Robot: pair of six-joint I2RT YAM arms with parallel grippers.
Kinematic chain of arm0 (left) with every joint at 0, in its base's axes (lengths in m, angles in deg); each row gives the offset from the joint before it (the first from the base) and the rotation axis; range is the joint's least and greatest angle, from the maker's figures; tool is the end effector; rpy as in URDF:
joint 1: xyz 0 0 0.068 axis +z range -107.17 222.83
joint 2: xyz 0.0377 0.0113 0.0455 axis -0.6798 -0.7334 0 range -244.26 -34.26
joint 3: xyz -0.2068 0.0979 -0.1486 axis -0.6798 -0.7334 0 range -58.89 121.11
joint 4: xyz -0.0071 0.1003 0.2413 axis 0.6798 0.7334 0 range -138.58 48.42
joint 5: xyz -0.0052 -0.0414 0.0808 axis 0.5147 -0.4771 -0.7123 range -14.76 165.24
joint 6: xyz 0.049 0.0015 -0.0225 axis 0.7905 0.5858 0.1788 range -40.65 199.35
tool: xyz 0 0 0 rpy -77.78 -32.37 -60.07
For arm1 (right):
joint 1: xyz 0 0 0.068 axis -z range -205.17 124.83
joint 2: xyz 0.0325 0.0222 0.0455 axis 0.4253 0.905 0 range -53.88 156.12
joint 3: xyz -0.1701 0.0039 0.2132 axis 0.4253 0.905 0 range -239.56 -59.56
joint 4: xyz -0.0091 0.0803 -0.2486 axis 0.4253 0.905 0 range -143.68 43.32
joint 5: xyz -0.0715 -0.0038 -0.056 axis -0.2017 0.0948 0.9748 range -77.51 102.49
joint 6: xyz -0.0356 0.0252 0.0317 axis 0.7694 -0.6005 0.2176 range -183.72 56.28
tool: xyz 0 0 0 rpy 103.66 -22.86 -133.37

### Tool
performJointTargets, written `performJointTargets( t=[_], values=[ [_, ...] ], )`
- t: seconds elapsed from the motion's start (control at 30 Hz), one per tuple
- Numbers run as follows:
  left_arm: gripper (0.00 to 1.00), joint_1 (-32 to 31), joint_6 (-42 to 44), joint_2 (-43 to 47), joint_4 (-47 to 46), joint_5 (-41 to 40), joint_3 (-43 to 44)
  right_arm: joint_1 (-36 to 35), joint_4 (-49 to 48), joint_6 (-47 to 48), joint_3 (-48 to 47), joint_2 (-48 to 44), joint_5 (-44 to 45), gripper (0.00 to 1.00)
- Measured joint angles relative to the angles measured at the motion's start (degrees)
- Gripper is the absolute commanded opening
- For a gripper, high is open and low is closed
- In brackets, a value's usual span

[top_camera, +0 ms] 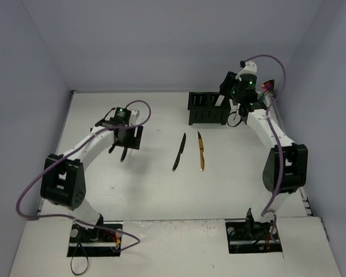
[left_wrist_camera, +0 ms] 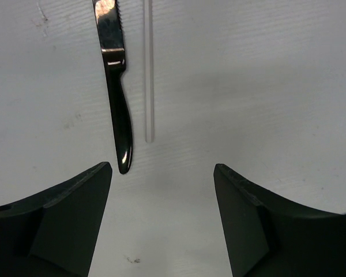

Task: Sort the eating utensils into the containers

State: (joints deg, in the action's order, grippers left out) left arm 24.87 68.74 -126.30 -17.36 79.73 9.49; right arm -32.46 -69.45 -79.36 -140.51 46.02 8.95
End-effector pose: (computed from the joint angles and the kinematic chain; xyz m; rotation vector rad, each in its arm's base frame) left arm 0.3234 -0.1078 0.2444 0.1950 2.5432 -0.2961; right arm 0.4221 0.0562 0.3447 0.0716 1.6365 0.3575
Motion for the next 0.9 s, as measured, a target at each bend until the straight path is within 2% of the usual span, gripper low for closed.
performJointTargets(
  t=[0.2,0.33,0.57,0.9],
  values=[
    [0.57,3.1,1.5,-7.9,1.2,0.9,5.0,-0.3,1.4,-0.9,14.2,-21.7,-0.3,0.51],
    [0.51,3.1,1.9,-11.5,1.9,1.5,7.9,-0.7,4.0,-1.1,20.8,-31.4,-0.4,0.52],
    [0.34,2.1,1.5,-12.9,2.6,1.9,11.0,-1.7,8.3,-2.6,26.1,-39.6,-0.9,0.53],
    [0.31,1.3,0.3,-18.4,2.9,1.7,13.5,-3.6,10.5,-5.6,28.6,-43.5,-1.9,0.53]
  ],
)
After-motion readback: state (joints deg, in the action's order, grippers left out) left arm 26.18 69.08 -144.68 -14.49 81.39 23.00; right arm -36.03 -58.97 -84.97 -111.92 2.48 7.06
